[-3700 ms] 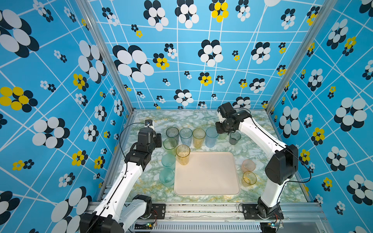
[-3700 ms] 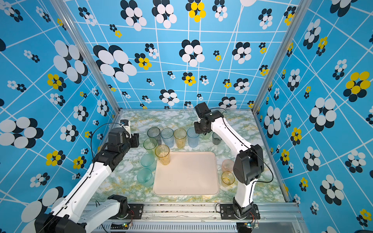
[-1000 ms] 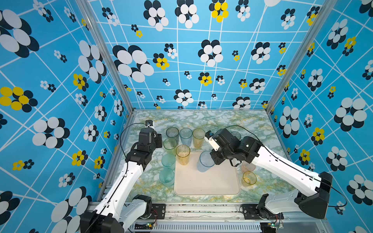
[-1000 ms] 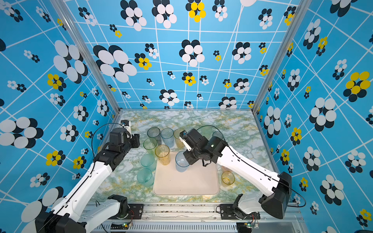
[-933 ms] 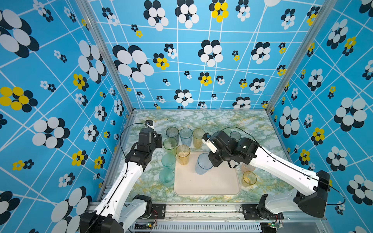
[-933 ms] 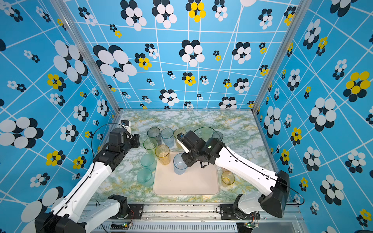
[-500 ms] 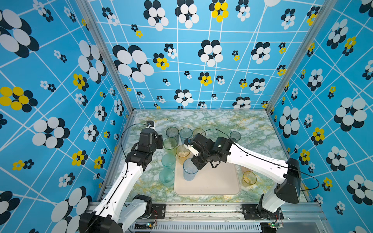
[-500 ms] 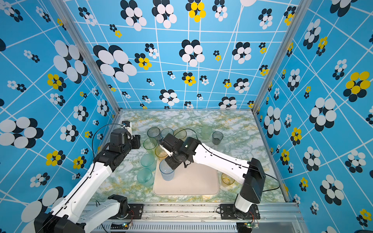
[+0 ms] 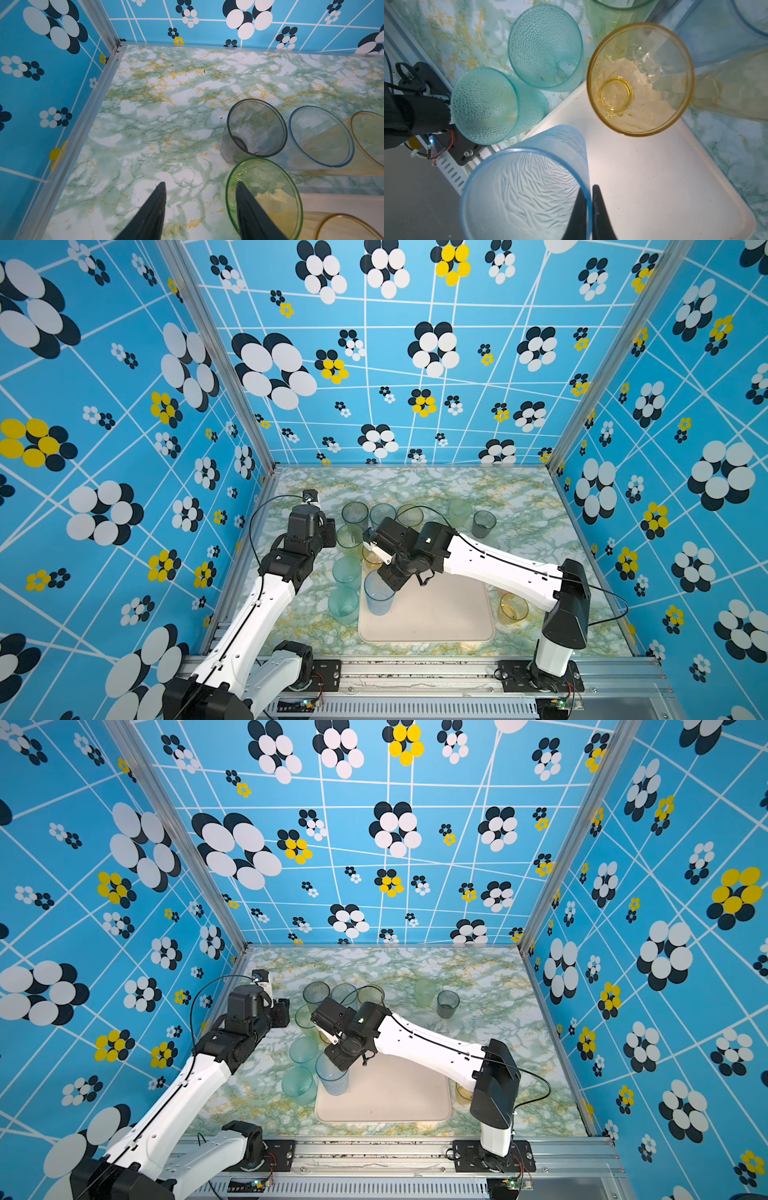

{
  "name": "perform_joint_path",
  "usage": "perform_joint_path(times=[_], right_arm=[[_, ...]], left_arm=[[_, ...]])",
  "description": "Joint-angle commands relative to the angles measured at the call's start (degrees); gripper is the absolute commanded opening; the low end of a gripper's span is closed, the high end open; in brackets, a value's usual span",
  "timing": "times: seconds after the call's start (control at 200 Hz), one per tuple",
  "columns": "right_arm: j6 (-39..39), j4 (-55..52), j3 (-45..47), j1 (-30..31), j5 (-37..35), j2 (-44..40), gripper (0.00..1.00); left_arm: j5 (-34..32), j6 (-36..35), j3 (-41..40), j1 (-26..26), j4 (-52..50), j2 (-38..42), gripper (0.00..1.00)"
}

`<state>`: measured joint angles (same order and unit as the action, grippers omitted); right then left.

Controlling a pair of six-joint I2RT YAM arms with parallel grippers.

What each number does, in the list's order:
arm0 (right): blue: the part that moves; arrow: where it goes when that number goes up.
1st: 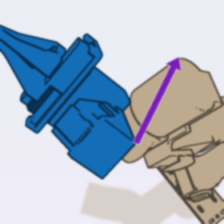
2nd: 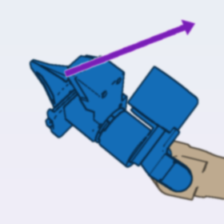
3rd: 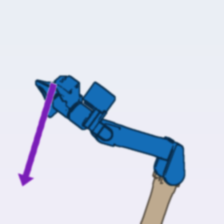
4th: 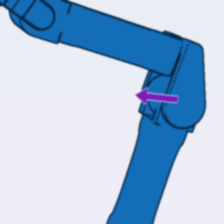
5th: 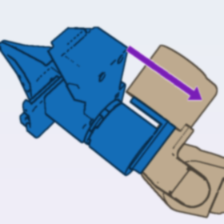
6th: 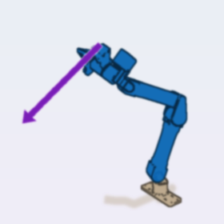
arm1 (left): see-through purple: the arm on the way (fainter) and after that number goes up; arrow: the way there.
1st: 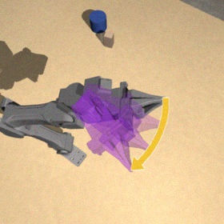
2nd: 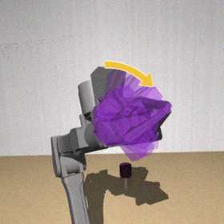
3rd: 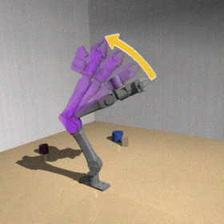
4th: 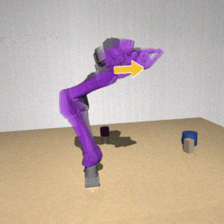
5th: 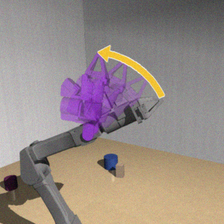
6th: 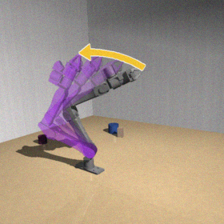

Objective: Place the glasses into the tray
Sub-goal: Place the glass on the tray.

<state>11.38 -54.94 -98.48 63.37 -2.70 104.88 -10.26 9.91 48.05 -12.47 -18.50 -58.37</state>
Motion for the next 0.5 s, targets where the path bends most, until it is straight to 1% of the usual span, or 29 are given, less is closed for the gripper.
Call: perform_joint_path(times=[0.0,0.285,0.495], right_arm=[[-0.21,-1.06,-2.07,0.43,-0.95,0.65,0.00],[-0.04,0.83,-2.49,0.57,-2.35,2.73,0.01],[0.23,1.32,-3.45,0.56,-1.53,4.20,0.01]], left_arm=[[0.42,0.28,1.43,-0.38,-0.89,0.80,0.55],[0.33,0.11,1.43,-0.40,-0.94,0.93,0.55],[0.42,-0.07,1.43,-0.32,-0.91,0.71,0.55]])
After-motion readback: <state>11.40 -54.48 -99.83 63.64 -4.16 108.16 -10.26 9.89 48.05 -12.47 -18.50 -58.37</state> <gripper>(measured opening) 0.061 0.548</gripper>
